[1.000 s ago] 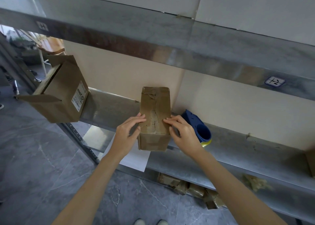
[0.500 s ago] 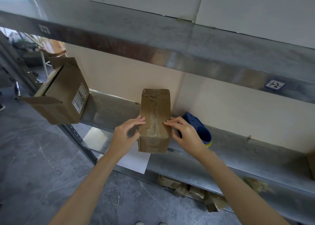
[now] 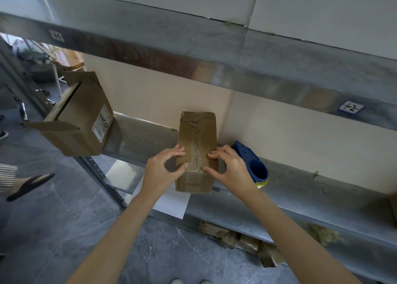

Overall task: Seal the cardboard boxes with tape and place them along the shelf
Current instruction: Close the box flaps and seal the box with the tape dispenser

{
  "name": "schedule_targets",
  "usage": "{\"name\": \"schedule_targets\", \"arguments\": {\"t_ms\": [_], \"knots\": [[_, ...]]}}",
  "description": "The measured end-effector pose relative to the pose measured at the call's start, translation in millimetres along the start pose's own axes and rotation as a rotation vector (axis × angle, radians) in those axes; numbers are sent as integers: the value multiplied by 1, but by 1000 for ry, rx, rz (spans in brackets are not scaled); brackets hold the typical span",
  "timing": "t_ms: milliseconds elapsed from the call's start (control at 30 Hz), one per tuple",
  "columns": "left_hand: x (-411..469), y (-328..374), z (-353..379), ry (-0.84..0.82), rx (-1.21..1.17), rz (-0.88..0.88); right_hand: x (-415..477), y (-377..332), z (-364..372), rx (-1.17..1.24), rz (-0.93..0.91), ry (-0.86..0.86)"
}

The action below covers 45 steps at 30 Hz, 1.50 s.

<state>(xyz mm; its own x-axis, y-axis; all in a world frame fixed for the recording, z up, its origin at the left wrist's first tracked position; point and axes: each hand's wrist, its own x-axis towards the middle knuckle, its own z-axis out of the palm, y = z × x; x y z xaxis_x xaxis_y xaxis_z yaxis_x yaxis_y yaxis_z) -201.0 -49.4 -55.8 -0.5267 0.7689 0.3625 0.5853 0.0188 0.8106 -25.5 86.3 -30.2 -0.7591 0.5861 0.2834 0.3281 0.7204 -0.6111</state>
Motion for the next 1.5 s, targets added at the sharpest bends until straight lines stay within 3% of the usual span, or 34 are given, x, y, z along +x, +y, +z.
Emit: {"name": "schedule_targets", "arguments": {"t_ms": [200, 500, 867, 1000, 1333, 1500], "knots": [[-4, -5, -2, -109, -23, 23, 6, 16, -21, -31, -29, -263], [-5, -15, -28, -143, 15, 33, 14, 16, -14, -101, -147, -333], [-19, -27, -45, 141, 55, -157, 25, -27, 40, -218, -251, -104], [-19, -23, -36, 178, 164, -215, 31, -30, 43, -223, -259, -119], [-13, -33, -44, -3, -71, -261, 48, 17, 0, -221, 8, -99], [2, -38, -52, -60, -191, -310, 37, 24, -7, -9, 173, -149]]}}
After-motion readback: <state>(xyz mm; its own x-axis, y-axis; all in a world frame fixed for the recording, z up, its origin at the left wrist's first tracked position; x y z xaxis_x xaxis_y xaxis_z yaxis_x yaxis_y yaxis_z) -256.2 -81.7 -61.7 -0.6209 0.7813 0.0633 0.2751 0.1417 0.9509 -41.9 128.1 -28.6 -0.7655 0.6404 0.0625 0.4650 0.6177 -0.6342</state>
